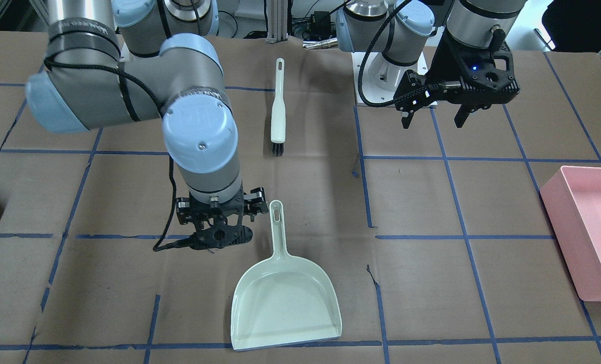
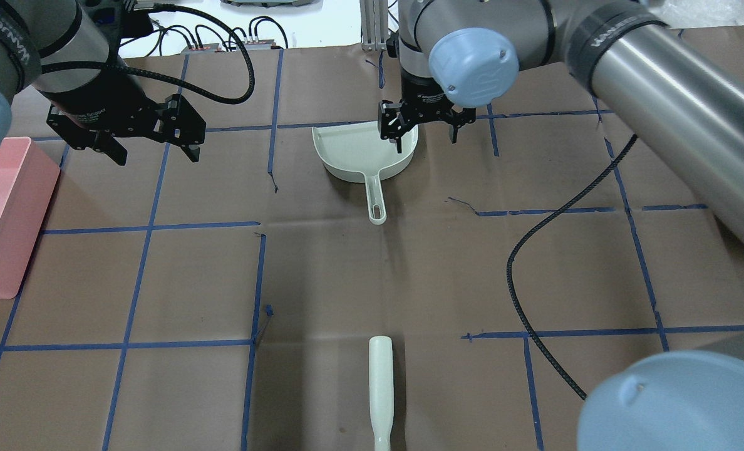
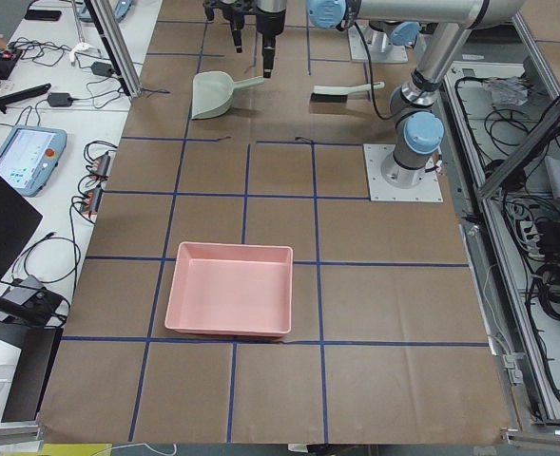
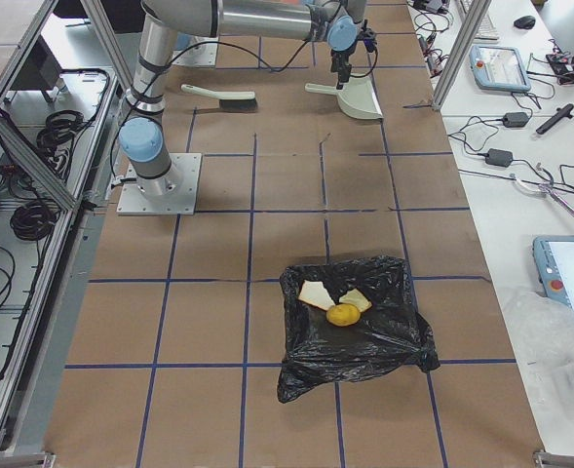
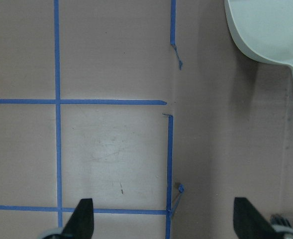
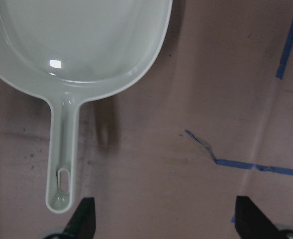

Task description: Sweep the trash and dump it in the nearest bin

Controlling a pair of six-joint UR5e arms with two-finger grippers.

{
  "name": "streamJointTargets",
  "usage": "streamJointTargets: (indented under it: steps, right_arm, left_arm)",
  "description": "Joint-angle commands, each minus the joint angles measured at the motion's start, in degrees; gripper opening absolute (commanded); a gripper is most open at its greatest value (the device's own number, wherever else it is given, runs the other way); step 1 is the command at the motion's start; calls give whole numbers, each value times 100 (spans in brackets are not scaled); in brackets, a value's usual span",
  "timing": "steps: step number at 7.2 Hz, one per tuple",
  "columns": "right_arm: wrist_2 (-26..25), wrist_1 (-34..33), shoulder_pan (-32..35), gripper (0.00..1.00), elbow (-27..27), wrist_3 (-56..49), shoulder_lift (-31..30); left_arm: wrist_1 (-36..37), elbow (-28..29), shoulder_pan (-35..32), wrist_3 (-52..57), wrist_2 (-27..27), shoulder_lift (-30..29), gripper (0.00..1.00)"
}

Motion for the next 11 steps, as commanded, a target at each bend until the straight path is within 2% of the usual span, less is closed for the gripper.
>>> streamJointTargets:
  steps: [1,4,7,11]
  right_arm:
    - [-14,372,-318,100,285,-578,-698]
    - [12,372,-879,100,919,-965,-1674]
    - [12,372,-951,100,1709,-949,-2702]
    - [92,399,-1505,100,1702,-966,-2916]
  left_arm:
    - [0,0,-5,-3,0,5,100]
    - [0,0,-5,-3,0,-4,100]
    - [8,0,-5,6,9,5,100]
    - [8,9,4,6,9,5,100]
